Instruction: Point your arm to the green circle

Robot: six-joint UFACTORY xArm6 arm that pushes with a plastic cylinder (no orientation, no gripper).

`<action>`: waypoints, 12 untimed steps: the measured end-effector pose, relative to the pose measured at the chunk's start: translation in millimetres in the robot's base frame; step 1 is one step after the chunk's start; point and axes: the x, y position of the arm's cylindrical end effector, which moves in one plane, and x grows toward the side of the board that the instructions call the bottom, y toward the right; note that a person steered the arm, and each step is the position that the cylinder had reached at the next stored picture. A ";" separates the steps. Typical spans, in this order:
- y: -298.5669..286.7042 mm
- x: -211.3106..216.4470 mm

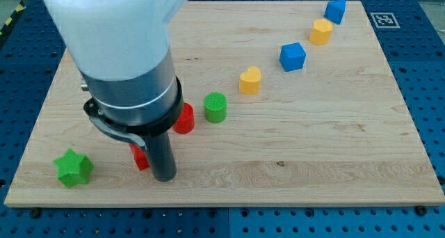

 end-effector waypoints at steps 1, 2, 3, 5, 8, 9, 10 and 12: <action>0.0 -5.9; 2.6 -6.0; 28.6 -5.9; 95.5 -7.9; 104.0 -72.6; 104.0 -72.6; 104.0 -72.6; 104.0 -87.0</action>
